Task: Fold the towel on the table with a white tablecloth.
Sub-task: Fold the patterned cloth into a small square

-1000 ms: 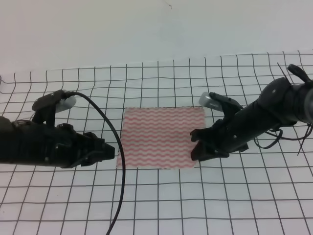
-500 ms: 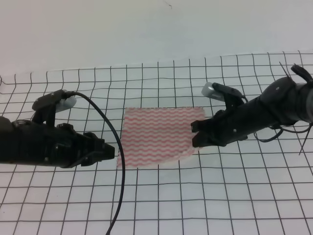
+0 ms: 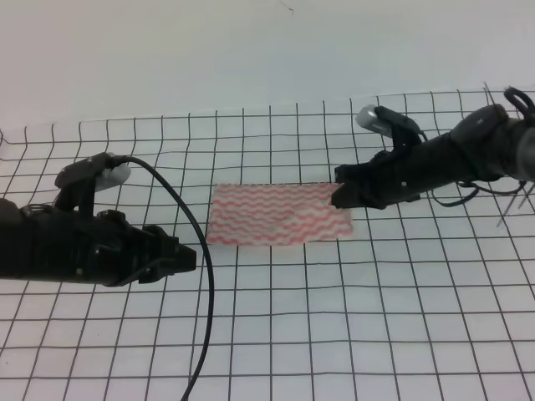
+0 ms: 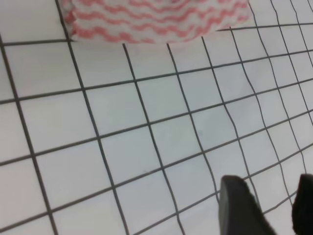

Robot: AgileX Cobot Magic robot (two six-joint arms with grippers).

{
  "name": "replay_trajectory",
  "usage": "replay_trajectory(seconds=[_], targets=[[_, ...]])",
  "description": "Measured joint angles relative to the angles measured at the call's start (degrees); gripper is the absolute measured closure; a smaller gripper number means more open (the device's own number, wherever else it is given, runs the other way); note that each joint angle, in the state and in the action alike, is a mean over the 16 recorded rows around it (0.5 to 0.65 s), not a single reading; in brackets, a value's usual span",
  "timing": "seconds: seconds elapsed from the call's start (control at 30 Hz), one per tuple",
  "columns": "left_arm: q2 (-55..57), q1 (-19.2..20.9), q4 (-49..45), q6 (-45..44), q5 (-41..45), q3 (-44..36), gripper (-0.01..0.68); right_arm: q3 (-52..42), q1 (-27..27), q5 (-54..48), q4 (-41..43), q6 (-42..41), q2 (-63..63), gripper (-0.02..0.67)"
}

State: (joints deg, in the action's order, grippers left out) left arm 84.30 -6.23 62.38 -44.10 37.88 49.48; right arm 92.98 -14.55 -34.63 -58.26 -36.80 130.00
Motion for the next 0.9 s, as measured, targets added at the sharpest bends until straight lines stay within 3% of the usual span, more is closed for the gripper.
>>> replay_trajectory(seconds=[0.47,0.7,0.9], targets=[[0.0,0.0,-0.37,-0.36,-0.86,0.0,0.432,14.41,0.62,-4.3,11.82,7.44,7.04,0.629],[0.0,0.01,-0.67,-1.75,-2.67,0.02,0.431,17.67,0.65,-6.61,18.07,8.93,7.08,0.512],[0.0,0.07,-1.12,-3.14,-4.39,0.77,0.43,23.85,0.62,-10.71,20.26,3.67,6.75,0.396]])
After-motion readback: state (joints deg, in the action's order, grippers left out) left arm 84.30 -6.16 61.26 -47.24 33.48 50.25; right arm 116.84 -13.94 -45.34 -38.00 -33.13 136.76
